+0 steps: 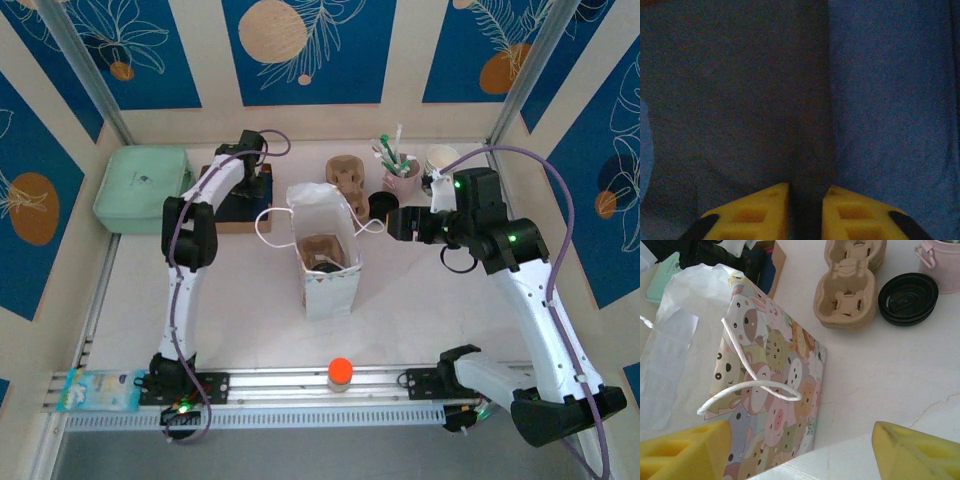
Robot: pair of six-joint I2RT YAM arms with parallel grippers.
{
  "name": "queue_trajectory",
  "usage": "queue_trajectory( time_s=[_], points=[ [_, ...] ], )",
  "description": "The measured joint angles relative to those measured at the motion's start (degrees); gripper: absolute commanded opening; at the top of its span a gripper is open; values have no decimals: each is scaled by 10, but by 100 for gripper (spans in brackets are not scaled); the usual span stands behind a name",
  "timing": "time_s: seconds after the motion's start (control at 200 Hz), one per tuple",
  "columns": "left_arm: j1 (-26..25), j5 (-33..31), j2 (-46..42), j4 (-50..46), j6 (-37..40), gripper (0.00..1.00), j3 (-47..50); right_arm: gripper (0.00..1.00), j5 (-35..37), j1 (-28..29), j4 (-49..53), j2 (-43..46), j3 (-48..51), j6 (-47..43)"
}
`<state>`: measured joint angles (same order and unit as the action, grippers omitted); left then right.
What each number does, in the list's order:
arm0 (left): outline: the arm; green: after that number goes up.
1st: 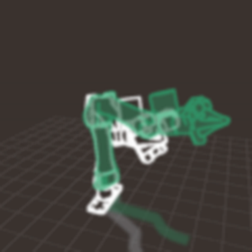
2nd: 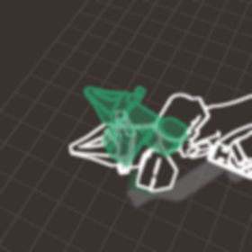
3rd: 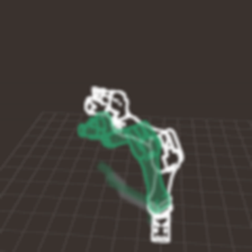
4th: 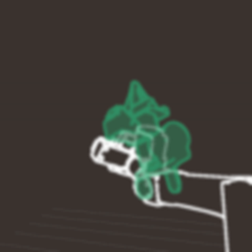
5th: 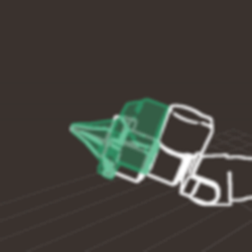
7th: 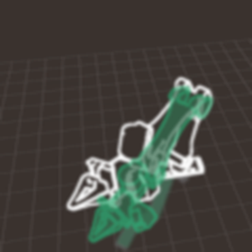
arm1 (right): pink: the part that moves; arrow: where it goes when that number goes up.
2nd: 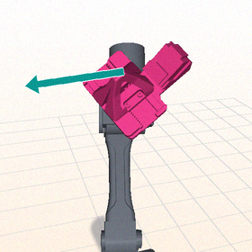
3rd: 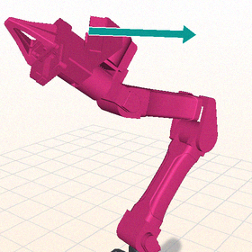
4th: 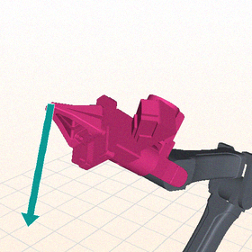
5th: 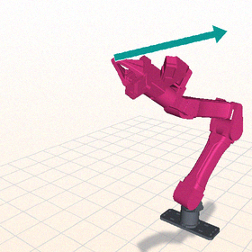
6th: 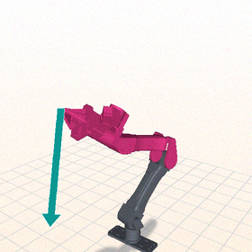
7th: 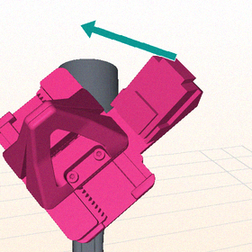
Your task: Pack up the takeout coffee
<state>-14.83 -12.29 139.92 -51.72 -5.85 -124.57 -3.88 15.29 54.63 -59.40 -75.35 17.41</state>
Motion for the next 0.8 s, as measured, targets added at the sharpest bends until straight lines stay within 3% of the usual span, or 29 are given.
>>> queue_trajectory(
  time_s=[0.51,0.8],
  points=[
    [0,0,-6,-3,0,14,0,71,-1,0,-1,0,2,1],
    [0,4,-55,-2,2,9,4,70,-3,0,-1,0,2,1]
  ],
)
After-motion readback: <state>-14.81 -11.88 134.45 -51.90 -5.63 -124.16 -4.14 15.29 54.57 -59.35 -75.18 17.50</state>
